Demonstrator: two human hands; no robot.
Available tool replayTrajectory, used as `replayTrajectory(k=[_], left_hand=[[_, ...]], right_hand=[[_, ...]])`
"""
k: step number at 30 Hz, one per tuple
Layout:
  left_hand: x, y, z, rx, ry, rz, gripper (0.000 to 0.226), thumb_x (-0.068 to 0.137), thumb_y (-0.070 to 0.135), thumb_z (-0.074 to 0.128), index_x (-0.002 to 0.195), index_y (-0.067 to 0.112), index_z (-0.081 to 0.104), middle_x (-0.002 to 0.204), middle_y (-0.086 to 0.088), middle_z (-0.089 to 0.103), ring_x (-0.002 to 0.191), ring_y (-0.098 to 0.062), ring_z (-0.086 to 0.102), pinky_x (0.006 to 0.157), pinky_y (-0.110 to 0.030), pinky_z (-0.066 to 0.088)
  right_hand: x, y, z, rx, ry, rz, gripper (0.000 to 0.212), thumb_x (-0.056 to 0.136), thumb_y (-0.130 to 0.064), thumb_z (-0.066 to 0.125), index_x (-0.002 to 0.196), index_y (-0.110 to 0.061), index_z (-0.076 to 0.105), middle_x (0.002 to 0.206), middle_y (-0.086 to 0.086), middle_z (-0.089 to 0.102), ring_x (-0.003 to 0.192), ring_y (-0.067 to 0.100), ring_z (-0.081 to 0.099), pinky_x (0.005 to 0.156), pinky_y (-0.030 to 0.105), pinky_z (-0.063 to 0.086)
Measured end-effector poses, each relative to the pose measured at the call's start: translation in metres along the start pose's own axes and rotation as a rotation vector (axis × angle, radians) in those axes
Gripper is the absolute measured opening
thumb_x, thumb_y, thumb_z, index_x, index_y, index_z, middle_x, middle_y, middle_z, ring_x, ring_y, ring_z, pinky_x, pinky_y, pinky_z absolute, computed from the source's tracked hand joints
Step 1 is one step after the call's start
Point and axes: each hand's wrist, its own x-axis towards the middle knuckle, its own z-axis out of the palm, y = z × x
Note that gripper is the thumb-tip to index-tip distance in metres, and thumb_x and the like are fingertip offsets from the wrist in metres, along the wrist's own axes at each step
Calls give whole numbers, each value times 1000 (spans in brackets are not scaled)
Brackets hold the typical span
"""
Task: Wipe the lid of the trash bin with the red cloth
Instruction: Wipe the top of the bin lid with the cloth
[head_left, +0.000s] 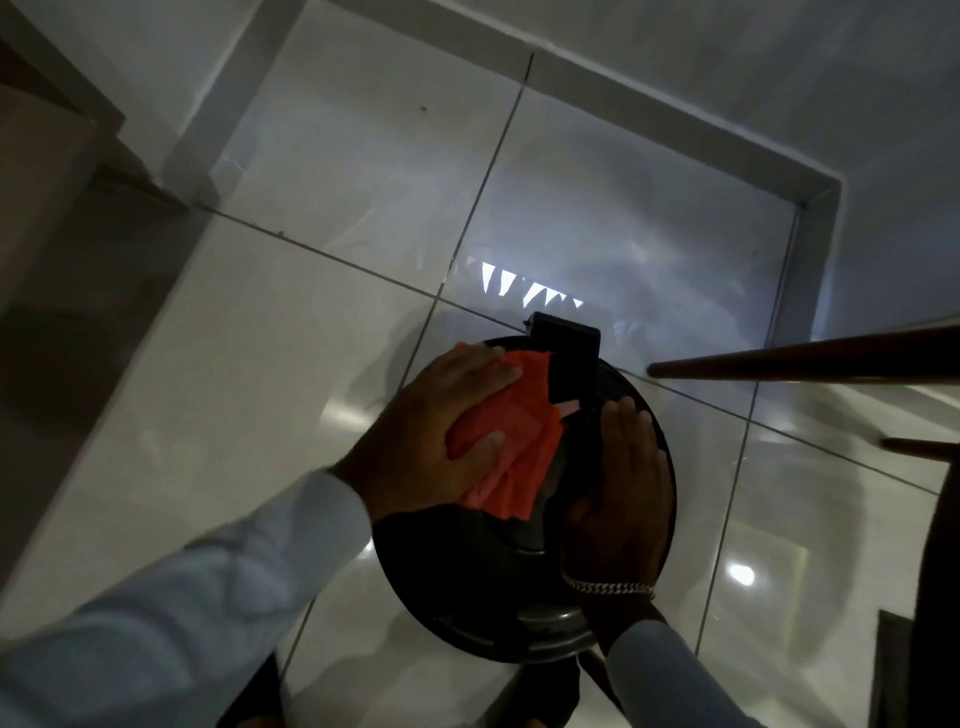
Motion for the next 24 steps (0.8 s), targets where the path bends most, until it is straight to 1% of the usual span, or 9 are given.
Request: replayTrajectory(k=[4, 6, 8, 10, 14, 17, 19, 21, 24], left_hand=[[-68, 17, 39, 51, 276, -192, 62, 90, 39, 48, 143, 6, 42, 155, -15, 34, 147, -28, 26, 119, -42, 27], [-97, 29, 59, 77, 348, -242, 62, 94, 42, 41, 145, 6, 36, 157, -19, 28, 148, -34, 23, 118, -48, 27], [-104, 33, 67, 106, 351, -252, 62, 95, 43, 39, 145, 6, 34, 157, -21, 26, 148, -36, 22, 116, -54, 29], [-85, 31, 59, 149, 306, -189, 62, 92, 38, 44, 143, 3, 37, 156, -23, 29, 148, -36, 22, 115, -56, 30], [-11, 22, 26, 232, 81, -42, 61, 87, 35, 51, 139, 3, 47, 149, -20, 43, 141, -36, 37, 115, -53, 31], [26, 19, 10, 220, -61, -12, 63, 86, 36, 56, 140, 7, 46, 146, -16, 48, 137, -32, 42, 116, -47, 32], [23, 20, 14, 210, -18, -27, 62, 86, 35, 58, 139, 7, 47, 145, -15, 49, 136, -31, 43, 115, -48, 34], [-2, 23, 26, 246, 131, -74, 60, 87, 35, 57, 139, 5, 48, 146, -18, 48, 138, -33, 40, 116, -49, 32], [-63, 41, 67, 260, 276, -155, 63, 90, 34, 49, 142, 0, 40, 154, -22, 33, 147, -36, 24, 120, -51, 20]], right_hand=[[2, -2, -2, 36, -12, 16, 48, 91, -16, 46, 137, -3, 45, 144, 18, 46, 138, 36, 36, 110, 60, 33], [3, -3, -3, 43, -10, 14, 51, 94, -29, 36, 135, -1, 47, 142, 20, 48, 136, 38, 39, 107, 61, 36], [3, -2, -3, 30, -17, -4, 52, 92, -29, 38, 135, -2, 48, 142, 19, 48, 136, 37, 39, 107, 61, 37], [2, 2, -1, 2, -10, -23, 52, 91, -27, 44, 137, -4, 46, 144, 18, 47, 137, 35, 38, 108, 60, 36], [-2, 5, 6, -19, 3, -18, 62, 85, -21, 64, 140, -8, 41, 148, 14, 42, 141, 30, 33, 113, 55, 32], [1, 2, 4, -18, -2, -14, 57, 87, -16, 59, 140, -8, 41, 148, 13, 42, 141, 29, 32, 113, 55, 32], [1, 1, 2, -7, -2, 8, 53, 90, -21, 53, 140, -8, 42, 148, 13, 43, 141, 30, 32, 113, 56, 32], [2, -2, 1, 23, -5, 16, 54, 91, -32, 46, 139, -7, 43, 147, 14, 44, 140, 30, 33, 112, 57, 33], [3, -4, 0, 64, 0, 31, 62, 92, -47, 39, 136, -4, 47, 144, 17, 47, 139, 34, 36, 111, 58, 33]])
